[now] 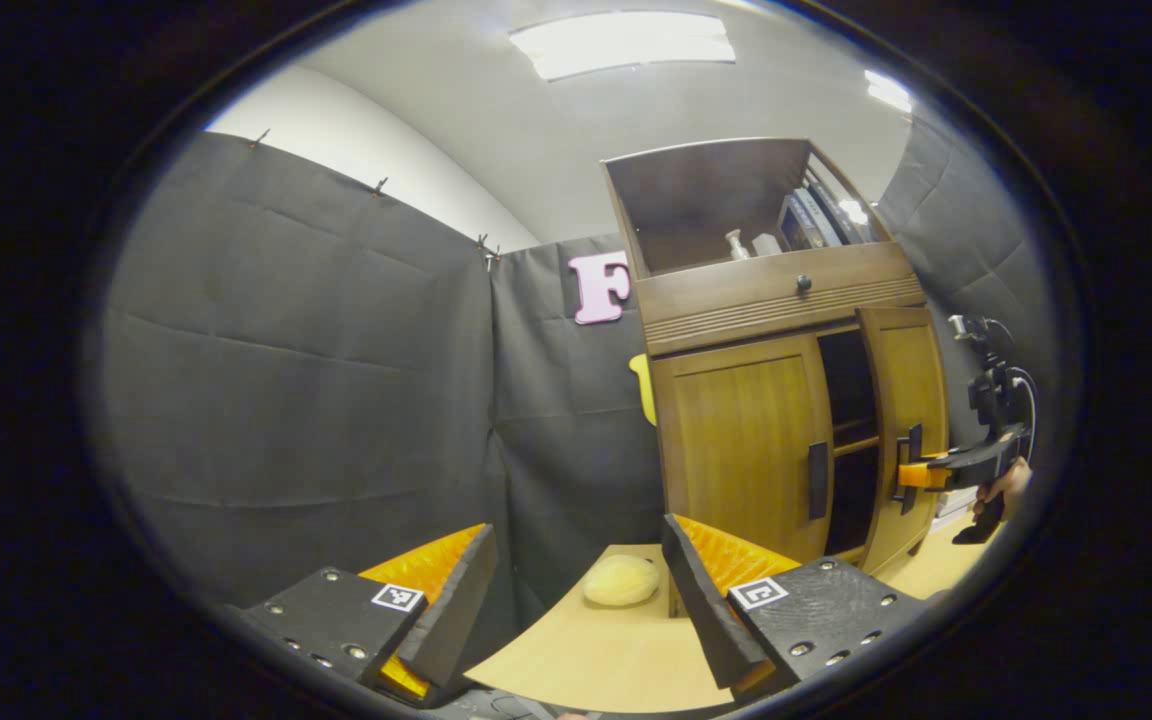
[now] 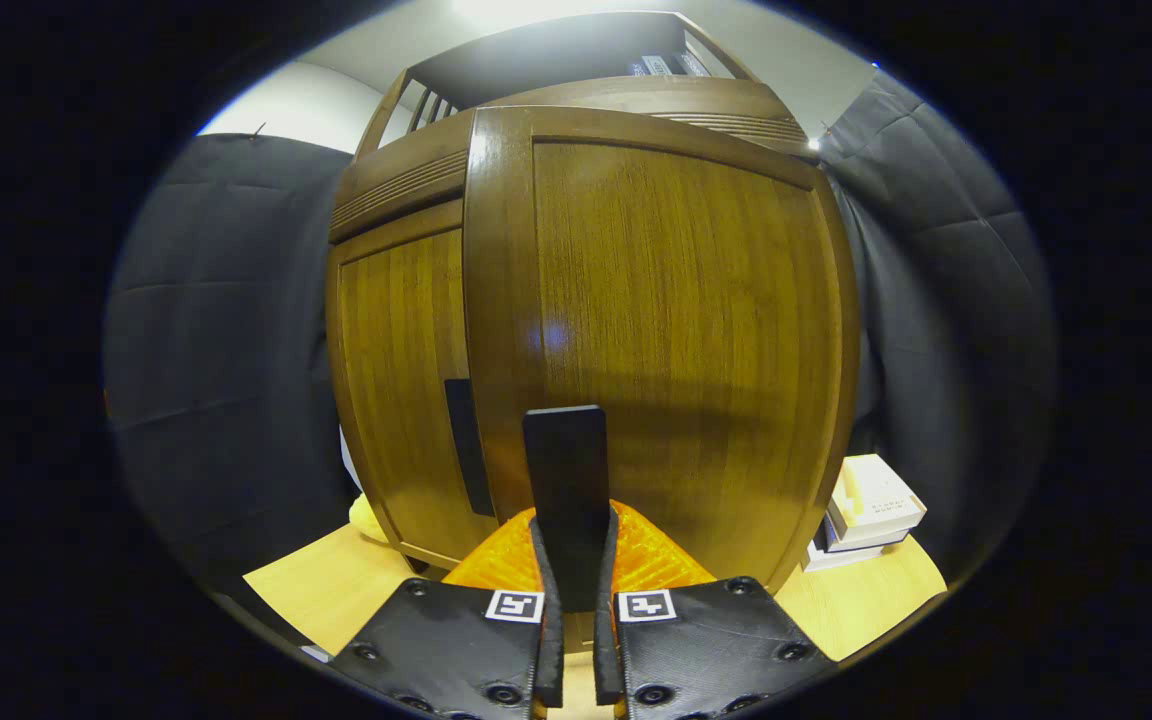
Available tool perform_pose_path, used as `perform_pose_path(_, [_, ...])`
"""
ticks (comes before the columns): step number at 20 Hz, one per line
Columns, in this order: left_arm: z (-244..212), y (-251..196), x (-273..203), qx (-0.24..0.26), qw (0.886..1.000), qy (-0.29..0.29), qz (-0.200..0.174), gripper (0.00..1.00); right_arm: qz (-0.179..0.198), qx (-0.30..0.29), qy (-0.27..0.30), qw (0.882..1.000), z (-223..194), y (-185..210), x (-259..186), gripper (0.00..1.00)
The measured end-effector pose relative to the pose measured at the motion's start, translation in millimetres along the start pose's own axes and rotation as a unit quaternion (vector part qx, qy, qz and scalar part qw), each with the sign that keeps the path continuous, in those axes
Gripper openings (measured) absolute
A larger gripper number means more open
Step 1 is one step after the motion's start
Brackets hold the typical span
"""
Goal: Open the right door of the double-door shoe cabinet with the right hand, and open the left door with the left hand.
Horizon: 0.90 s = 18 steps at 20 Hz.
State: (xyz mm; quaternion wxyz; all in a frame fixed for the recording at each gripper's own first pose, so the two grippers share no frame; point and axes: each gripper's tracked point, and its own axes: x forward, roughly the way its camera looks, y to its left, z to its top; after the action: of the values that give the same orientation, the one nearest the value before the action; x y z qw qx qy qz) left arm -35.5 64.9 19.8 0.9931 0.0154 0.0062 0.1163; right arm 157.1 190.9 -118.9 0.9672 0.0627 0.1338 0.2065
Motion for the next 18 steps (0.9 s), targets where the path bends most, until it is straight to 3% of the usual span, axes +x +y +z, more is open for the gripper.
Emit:
perform_pose_path(1, [1.1, -1.3, -0.2, -0.001, 1.000, 0.000, -0.006, 0.96, 0.001, 0.000, 0.000, 1.000, -0.5, -2.0, -4.8, 0.10])
perform_pose_path(4, [3.8, -6.1, -0.2, -0.007, 1.000, -0.001, -0.027, 0.96, 0.001, -0.002, 0.003, 1.000, -3.4, -9.0, -18.6, 0.13])
perform_pose_path(17, [-0.5, -34.4, 7.4, -0.026, 0.993, -0.009, -0.118, 0.96, -0.020, 0.005, 0.015, 1.000, -10.1, -47.8, -72.9, 0.10])
perform_pose_path(18, [-1.1, -36.6, 8.1, -0.029, 0.992, -0.009, -0.125, 0.96, -0.023, 0.008, 0.016, 1.000, -11.1, -51.1, -78.3, 0.13])
